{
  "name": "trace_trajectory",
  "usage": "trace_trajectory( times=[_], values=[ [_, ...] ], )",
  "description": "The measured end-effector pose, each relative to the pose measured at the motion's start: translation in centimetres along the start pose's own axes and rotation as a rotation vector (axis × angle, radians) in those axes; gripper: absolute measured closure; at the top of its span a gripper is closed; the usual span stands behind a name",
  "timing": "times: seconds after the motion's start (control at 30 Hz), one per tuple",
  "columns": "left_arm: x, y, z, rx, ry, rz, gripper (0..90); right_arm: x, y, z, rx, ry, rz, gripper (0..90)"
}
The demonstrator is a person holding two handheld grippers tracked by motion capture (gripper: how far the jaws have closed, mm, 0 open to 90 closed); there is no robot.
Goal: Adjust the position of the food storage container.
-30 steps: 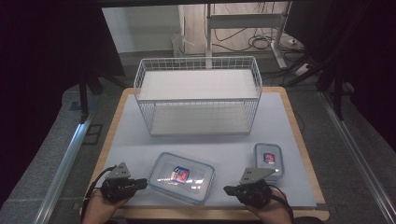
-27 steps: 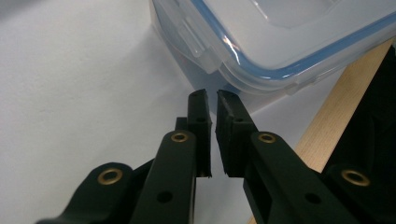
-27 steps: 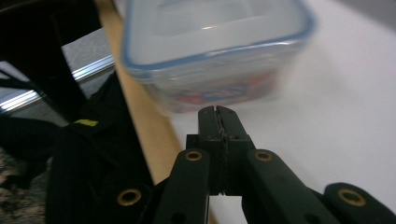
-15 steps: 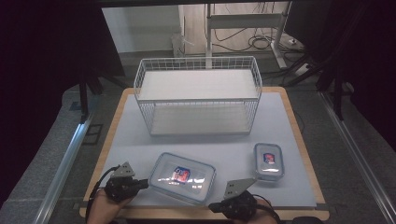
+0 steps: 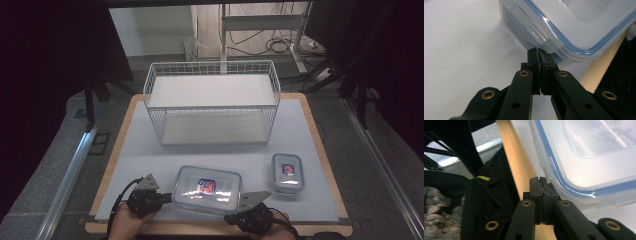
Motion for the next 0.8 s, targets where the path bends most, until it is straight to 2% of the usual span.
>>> trace_trajectory(
  times=[0.1, 0.2, 0.37, 0.43, 0.53, 0.63, 0.7, 0.73, 0.8],
  values=[
    [-0.6, -0.4, -0.4, -0.028, -0.01, 0.022, 88.8, -0.1, -0.2, -0.2, 0.0, 0.012, -0.007, 89.9],
    [-1.0, -0.8, -0.7, -0.015, 0.004, 0.06, 88.8, -0.1, -0.3, -0.2, -0.007, 0.003, -0.002, 90.0],
    [-0.8, -0.6, -1.5, -0.057, 0.015, 0.059, 88.5, -0.2, -0.5, -0.4, -0.019, 0.006, 0.003, 90.0],
    [-0.8, -0.2, -1.6, -0.041, 0.022, 0.068, 87.7, -0.3, -0.6, -0.6, -0.031, 0.008, 0.004, 89.9],
    [-0.8, 0.3, -1.5, -0.061, 0.004, 0.058, 87.1, -0.5, -0.9, -1.1, -0.052, 0.019, 0.006, 90.0],
    [-0.5, 0.5, -1.4, -0.037, -0.003, 0.04, 86.8, -0.7, -1.2, -1.8, -0.074, 0.042, 0.0, 89.9],
    [-0.4, 0.5, -1.4, -0.035, -0.015, 0.032, 86.9, -0.7, -1.3, -2.0, -0.079, 0.048, -0.002, 89.9],
    [-0.2, 0.6, -1.2, -0.038, -0.04, 0.014, 86.9, -0.8, -1.3, -2.2, -0.083, 0.049, 0.0, 89.9],
    [-0.1, 0.5, -1.1, -0.06, -0.048, 0.03, 87.2, -0.8, -1.3, -2.3, -0.087, 0.049, 0.002, 89.9]
  ],
)
Point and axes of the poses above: each handheld gripper's, and its own axes: y roughly forward along the jaws, x roughly out of its top, z roughly to its left, the point moved 2 cm from there along y, roughly forward along the jaws, and after that the axes turned 10 degrees about -y, right-handed, at the moved point
